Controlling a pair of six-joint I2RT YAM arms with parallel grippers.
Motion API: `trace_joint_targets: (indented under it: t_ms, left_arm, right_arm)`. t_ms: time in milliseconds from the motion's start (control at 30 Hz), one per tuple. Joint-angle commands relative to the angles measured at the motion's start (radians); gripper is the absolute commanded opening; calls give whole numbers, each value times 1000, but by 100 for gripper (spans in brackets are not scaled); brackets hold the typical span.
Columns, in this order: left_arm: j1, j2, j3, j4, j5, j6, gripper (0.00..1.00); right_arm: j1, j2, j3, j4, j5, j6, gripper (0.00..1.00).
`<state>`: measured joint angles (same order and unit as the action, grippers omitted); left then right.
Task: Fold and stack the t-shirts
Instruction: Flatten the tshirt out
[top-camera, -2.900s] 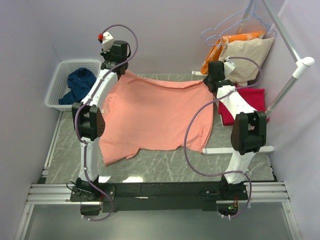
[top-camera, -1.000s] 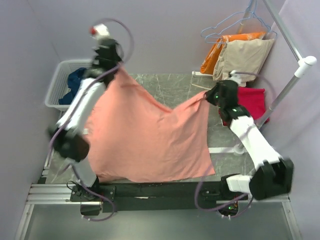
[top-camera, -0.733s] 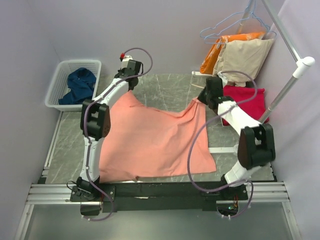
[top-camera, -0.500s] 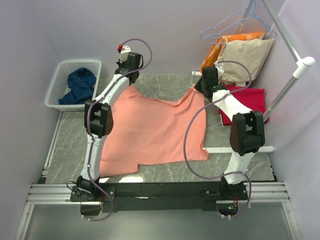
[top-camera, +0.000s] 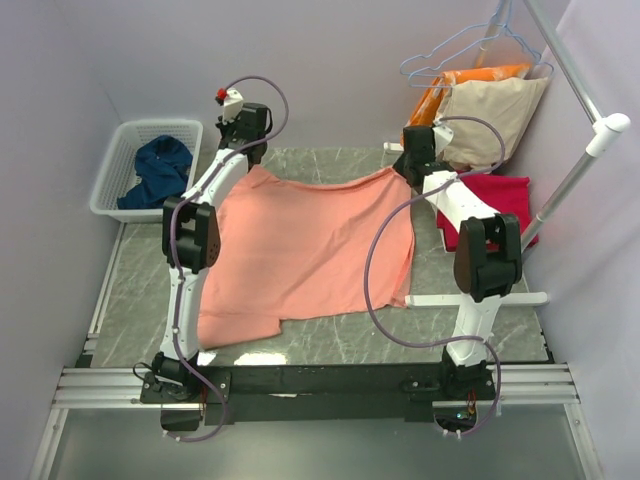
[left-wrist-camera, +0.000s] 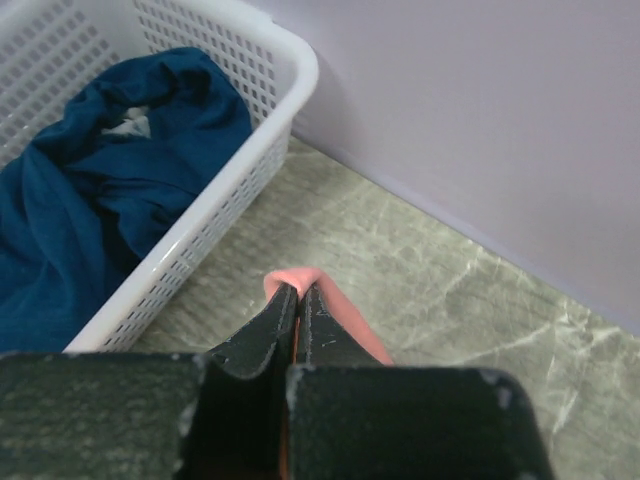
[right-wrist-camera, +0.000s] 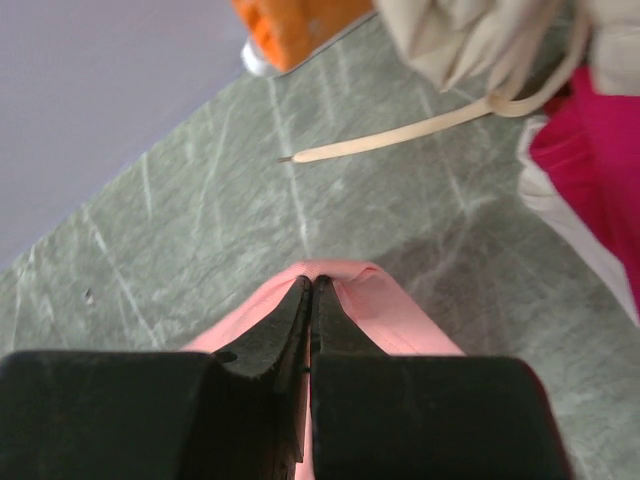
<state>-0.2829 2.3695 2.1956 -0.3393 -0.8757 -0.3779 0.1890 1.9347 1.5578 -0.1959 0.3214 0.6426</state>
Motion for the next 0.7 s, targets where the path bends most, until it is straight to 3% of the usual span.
trace_joint_targets:
  t_ms: [0, 567, 633, 667]
  left_arm:
    - [-4, -35, 4, 111, -97, 25, 1]
    - [-2, 74, 104, 131, -48, 45, 3]
    - [-1, 73, 104, 132, -51, 47, 30]
    - [1, 71, 102, 138, -61, 47, 67]
  right_arm:
    - [-26, -2, 48, -2, 117, 40, 0]
    - [-74, 136, 229, -65, -34, -11, 0]
    - [-76, 153, 281, -97, -65, -20, 14]
    - [-77, 162, 295, -103, -68, -23, 30]
